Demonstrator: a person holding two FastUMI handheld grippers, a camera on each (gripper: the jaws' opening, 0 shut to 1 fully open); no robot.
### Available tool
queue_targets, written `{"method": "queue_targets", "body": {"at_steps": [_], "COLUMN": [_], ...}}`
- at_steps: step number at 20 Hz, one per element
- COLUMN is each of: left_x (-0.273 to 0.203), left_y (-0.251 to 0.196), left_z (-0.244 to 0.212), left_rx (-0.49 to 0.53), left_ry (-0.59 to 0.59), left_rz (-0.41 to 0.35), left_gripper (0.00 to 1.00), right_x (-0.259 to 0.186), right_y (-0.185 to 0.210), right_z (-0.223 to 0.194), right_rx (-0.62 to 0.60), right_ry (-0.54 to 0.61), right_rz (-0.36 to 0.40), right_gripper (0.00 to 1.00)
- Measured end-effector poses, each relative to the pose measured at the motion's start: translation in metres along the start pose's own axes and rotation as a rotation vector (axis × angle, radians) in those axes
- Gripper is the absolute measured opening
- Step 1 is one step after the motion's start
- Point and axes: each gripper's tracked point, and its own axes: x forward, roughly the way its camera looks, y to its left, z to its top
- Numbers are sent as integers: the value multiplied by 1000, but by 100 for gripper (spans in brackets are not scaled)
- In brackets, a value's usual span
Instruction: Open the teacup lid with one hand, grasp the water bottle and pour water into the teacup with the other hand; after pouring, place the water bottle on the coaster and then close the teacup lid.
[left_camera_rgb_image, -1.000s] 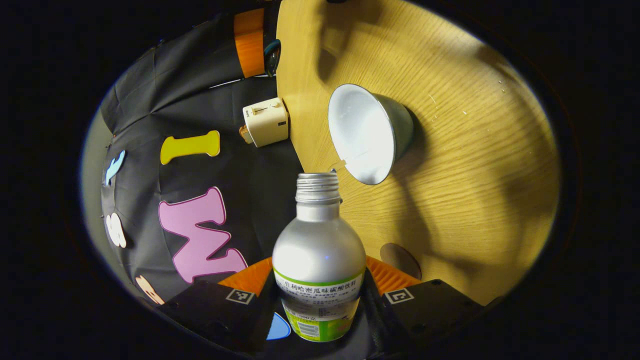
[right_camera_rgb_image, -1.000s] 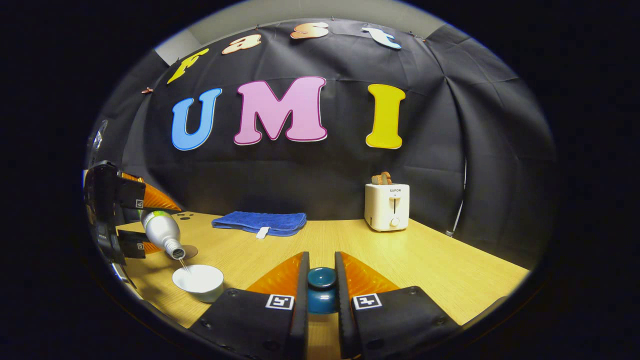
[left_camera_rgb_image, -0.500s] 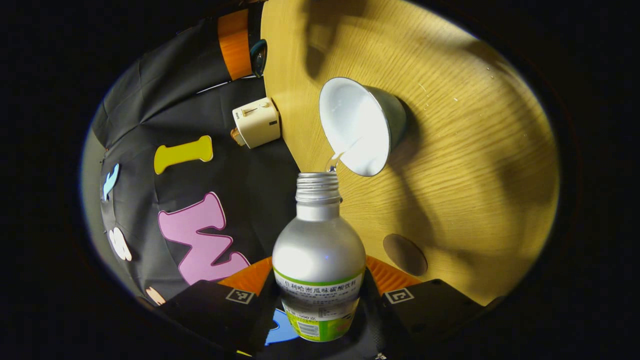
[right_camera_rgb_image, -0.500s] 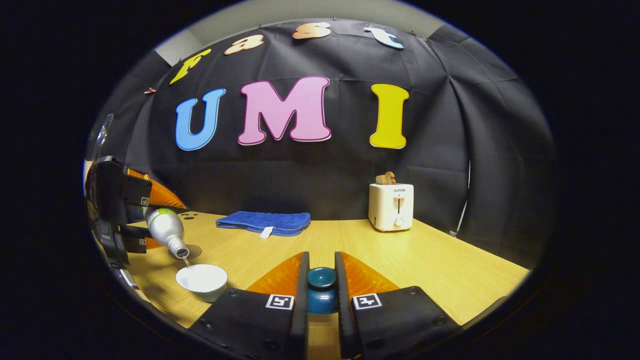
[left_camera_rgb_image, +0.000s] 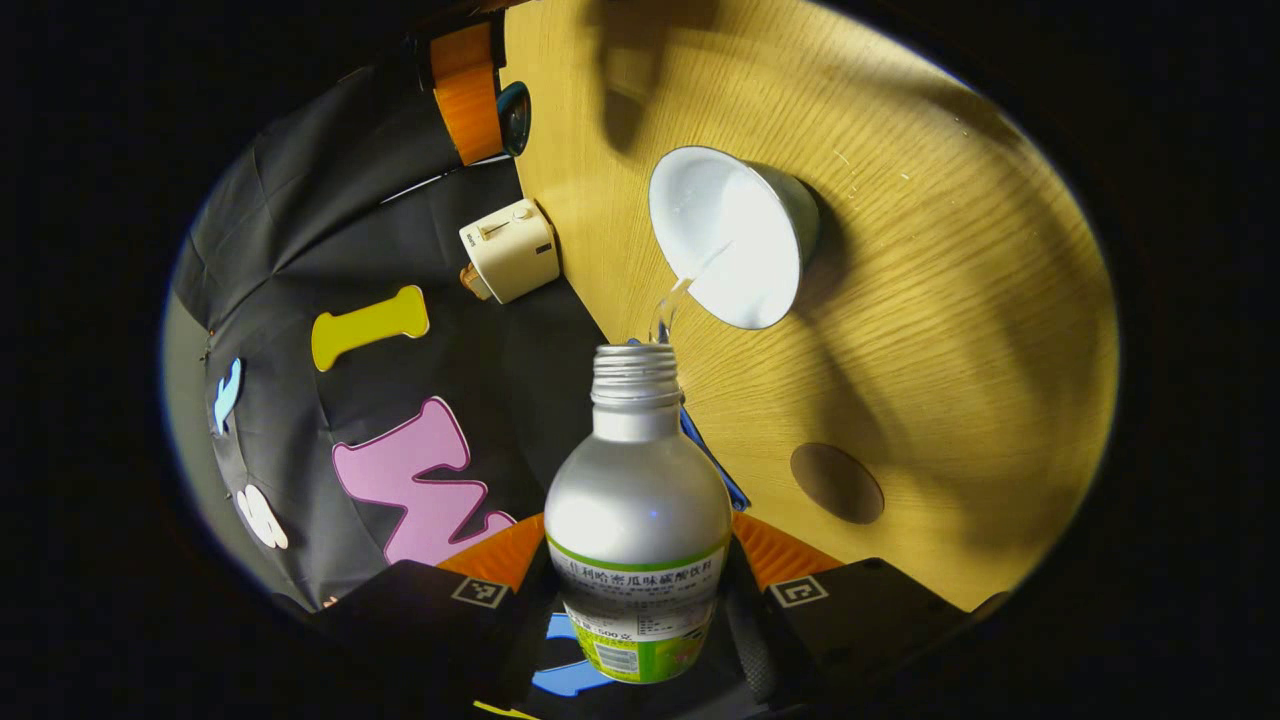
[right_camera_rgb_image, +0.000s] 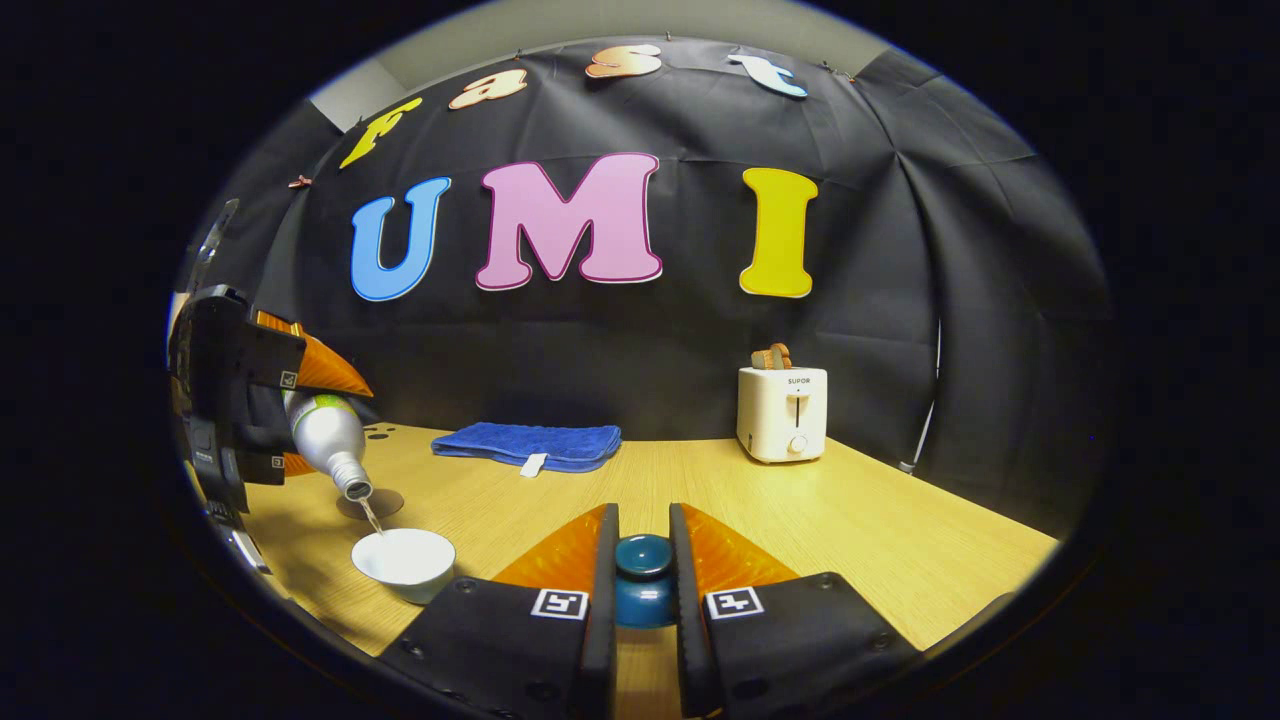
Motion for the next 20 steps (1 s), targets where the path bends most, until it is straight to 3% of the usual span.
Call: {"method": "queue_targets", "body": {"at_steps": [20], "left_x": [-4], "left_y": [3], "left_z": [1], "left_rx": [53], "left_ry": [19], "left_rz": [17], "left_gripper": [79], "right_x": [0], "right_y": [0], "right_z": [-1], "right_rx": [0], "right_ry": [0], "right_rz": [-1], "right_gripper": [28]}}
